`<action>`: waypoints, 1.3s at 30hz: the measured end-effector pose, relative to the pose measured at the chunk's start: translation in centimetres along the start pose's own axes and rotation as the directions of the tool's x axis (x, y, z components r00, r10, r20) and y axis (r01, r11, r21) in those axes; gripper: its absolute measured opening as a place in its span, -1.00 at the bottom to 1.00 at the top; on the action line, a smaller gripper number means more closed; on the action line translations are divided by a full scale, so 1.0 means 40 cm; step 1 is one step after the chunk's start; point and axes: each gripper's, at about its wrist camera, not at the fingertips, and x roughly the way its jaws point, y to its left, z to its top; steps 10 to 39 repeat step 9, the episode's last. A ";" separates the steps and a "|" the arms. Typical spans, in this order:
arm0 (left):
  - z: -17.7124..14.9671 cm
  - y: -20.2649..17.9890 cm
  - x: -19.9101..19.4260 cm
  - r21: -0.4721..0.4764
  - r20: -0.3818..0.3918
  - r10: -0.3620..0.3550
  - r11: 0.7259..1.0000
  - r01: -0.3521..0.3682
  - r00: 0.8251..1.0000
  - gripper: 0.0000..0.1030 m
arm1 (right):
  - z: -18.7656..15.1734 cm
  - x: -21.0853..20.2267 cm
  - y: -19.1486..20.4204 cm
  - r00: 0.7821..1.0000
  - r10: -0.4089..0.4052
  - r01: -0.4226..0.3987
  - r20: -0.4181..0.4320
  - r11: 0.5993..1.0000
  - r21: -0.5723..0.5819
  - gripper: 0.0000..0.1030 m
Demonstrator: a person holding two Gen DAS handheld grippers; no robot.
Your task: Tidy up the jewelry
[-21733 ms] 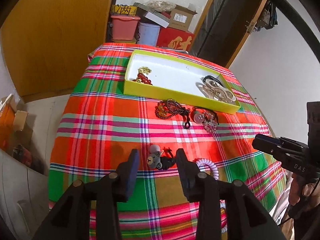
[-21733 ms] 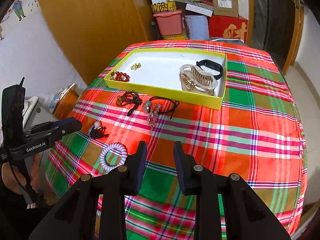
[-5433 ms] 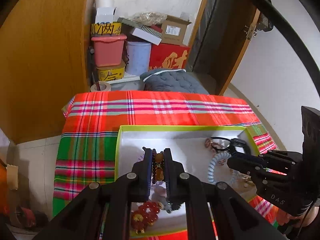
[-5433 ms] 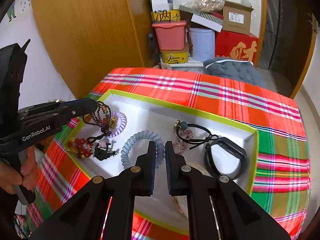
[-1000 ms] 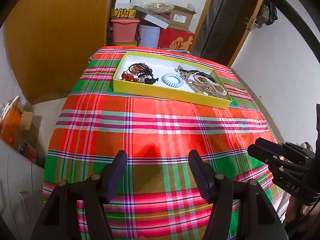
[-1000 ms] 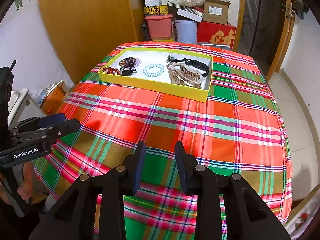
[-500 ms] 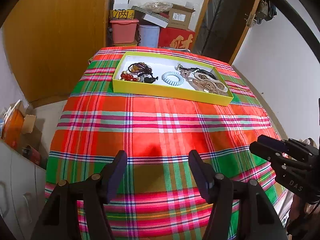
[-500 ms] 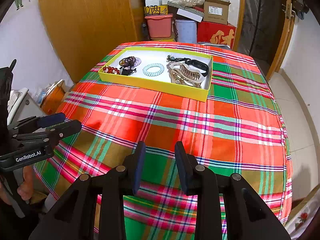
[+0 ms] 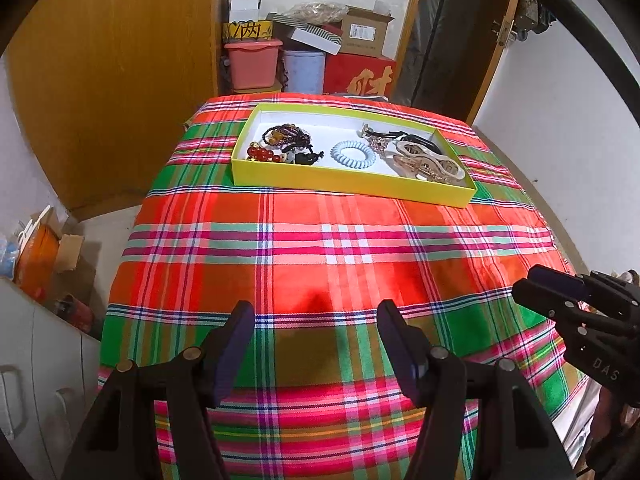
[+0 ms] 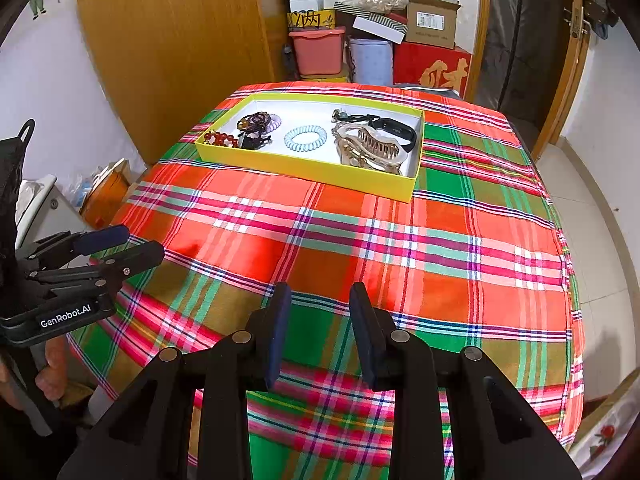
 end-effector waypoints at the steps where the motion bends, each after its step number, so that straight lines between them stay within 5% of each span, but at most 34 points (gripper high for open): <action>1: 0.000 -0.001 0.001 -0.001 -0.001 -0.002 1.000 0.002 1.000 0.23 | 0.000 0.000 0.000 1.000 0.000 0.000 0.000 1.000 0.000 -0.40; 9: 0.001 0.002 -0.002 -0.037 0.014 -0.063 0.997 0.063 0.998 0.23 | 0.000 0.001 -0.001 1.000 -0.002 0.002 -0.001 1.000 -0.001 -0.40; 39: 0.001 0.002 -0.002 -0.037 0.014 -0.063 0.997 0.063 0.998 0.23 | 0.000 0.001 -0.001 1.000 -0.002 0.002 -0.001 1.000 -0.001 -0.40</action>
